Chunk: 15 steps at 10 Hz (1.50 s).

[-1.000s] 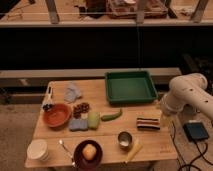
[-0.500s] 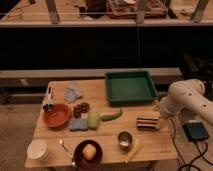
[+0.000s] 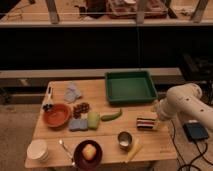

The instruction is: Place eraser in metal cup

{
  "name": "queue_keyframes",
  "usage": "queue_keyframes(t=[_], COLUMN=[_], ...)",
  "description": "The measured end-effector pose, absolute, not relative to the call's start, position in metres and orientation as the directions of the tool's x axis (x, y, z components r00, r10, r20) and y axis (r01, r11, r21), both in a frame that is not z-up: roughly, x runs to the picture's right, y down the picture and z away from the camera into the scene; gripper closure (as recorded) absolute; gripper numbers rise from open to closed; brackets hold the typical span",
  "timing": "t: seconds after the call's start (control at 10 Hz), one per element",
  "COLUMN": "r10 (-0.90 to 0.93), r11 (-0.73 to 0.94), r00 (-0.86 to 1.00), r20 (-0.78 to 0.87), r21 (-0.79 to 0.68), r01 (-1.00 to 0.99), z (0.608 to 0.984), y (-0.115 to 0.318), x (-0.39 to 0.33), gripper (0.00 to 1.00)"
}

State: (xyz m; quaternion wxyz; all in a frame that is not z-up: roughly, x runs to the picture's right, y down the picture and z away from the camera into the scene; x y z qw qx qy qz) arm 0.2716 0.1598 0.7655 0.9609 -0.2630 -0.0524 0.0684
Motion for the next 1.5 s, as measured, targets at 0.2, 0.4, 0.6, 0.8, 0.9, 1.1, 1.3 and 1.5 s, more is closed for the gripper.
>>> queue_keyframes(t=[0.2,0.4,0.6,0.8,0.9,1.1,1.3,1.5], r10=[0.149,0.126,0.098,0.081,0.079,0.068,0.060,0.061], r11=[0.859,0.856,0.832,0.811,0.806,0.783,0.771,0.765], r00=[0.987,0.991,0.994,0.996,0.996,0.997,0.997,0.996], r20=[0.052,0.040,0.037,0.037,0.036,0.041,0.056,0.072], r21=[-0.501,-0.510,-0.551,-0.584,-0.591,-0.622,-0.636,-0.644], r01=[-0.104,-0.088,-0.062,-0.044,-0.043,-0.028,-0.010,0.000], z=[0.771,0.780,0.789,0.793,0.795,0.797,0.799,0.799], y=[0.162,0.169,0.176,0.182,0.184,0.189,0.192,0.197], x=[0.272,0.271,0.269,0.269,0.269,0.271,0.268,0.270], gripper=[0.35,0.35,0.35,0.35,0.35,0.35,0.35,0.35])
